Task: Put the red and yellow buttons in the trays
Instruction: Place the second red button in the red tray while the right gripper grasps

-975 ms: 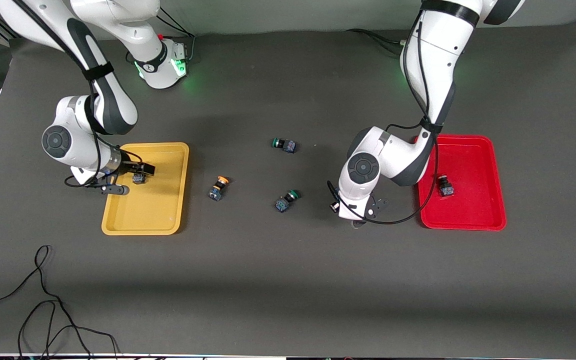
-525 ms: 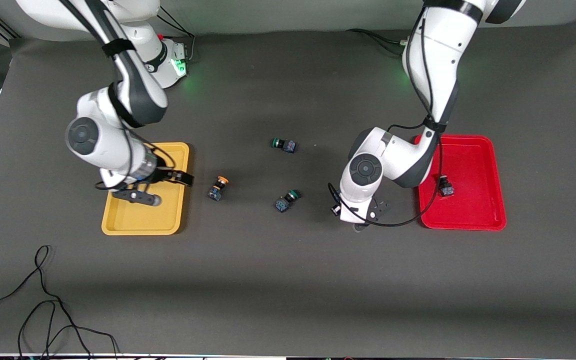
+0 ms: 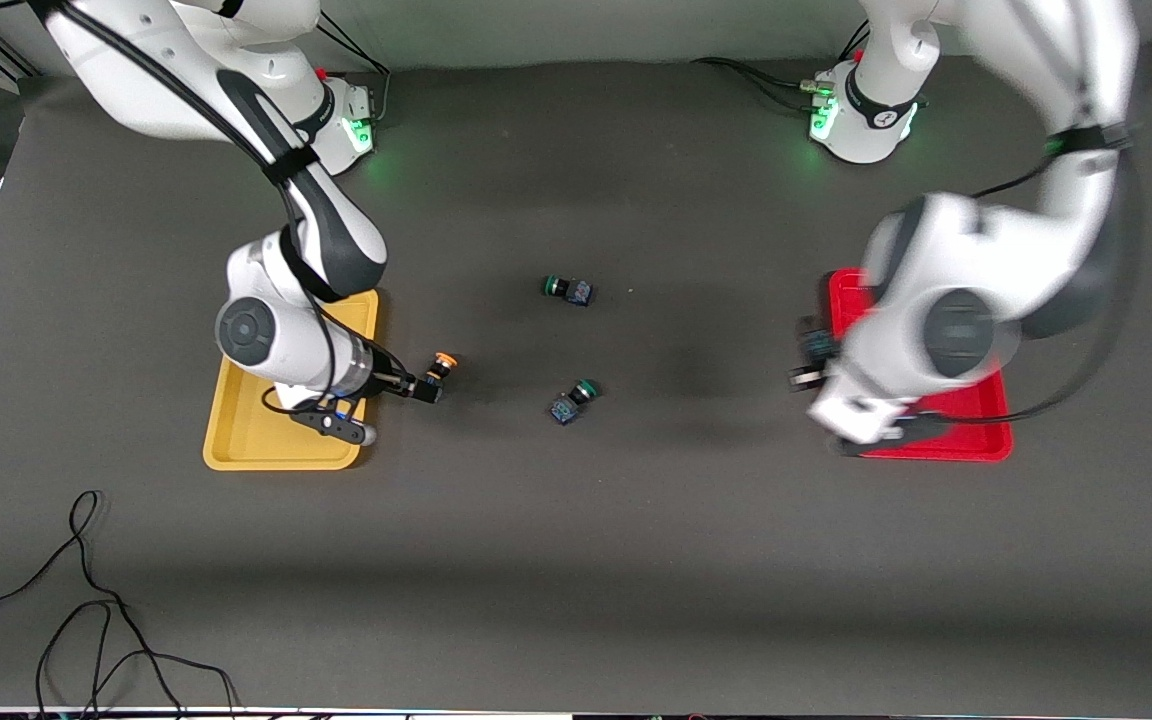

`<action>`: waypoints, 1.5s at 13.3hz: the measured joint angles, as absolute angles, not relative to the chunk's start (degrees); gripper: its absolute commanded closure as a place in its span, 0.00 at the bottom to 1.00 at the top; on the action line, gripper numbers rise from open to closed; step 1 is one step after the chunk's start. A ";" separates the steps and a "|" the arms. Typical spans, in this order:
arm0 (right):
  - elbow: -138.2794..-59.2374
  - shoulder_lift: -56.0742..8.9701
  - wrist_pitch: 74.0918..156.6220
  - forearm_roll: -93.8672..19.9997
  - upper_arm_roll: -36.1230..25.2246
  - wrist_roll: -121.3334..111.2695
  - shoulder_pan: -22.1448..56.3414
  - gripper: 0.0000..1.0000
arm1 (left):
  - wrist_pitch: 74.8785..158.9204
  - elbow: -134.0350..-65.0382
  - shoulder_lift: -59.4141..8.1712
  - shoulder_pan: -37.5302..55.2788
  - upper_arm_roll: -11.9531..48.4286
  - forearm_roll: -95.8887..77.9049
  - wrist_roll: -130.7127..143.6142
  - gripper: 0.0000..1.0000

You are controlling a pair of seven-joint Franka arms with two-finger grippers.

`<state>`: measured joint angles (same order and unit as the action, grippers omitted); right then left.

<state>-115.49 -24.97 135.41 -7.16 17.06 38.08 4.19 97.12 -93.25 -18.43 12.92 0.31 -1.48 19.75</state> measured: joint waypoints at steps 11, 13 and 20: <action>-119.21 -30.00 144.09 -2.13 16.89 40.96 6.19 0.80 | 135.15 -126.19 -13.65 -5.67 0.13 4.68 -7.48 0.97; -119.13 -29.96 144.05 -2.07 16.88 41.10 6.19 0.81 | 143.33 -131.78 -15.26 -6.07 0.13 4.78 -7.48 0.68; -116.08 -16.12 123.99 -1.28 16.94 40.73 5.83 0.81 | 138.24 -128.13 -15.76 -6.49 0.13 4.90 -7.59 0.00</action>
<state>-116.08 -16.12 123.99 -1.28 16.94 40.73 5.83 138.24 -128.13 -15.76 -6.49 0.13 4.90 -7.59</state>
